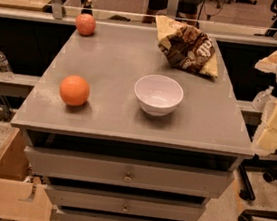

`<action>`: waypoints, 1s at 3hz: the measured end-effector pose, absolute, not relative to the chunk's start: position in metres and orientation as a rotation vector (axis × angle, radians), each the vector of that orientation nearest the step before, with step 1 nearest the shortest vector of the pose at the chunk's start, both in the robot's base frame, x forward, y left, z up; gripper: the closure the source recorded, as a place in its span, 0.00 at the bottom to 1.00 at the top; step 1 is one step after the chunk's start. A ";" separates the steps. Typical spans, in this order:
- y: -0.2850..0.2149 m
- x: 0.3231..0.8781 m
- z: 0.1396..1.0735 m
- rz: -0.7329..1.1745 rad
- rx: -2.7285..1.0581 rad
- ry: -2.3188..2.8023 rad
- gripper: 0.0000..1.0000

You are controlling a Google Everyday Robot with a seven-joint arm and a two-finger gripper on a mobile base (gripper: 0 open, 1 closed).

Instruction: Place brown chip bag into white bowl

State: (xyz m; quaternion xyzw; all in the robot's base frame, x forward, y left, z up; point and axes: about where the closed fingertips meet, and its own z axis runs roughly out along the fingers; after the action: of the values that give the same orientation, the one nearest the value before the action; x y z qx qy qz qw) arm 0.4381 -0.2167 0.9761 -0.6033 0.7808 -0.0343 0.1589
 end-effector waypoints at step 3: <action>-0.231 0.547 0.974 0.043 -1.584 2.050 0.00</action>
Offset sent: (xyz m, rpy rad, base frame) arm 0.1123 -0.0214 0.0106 0.2760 -0.1647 0.0329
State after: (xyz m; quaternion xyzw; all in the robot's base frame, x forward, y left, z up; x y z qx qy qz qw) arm 0.5468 -0.2314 0.9737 -0.5883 0.7614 0.0159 0.2719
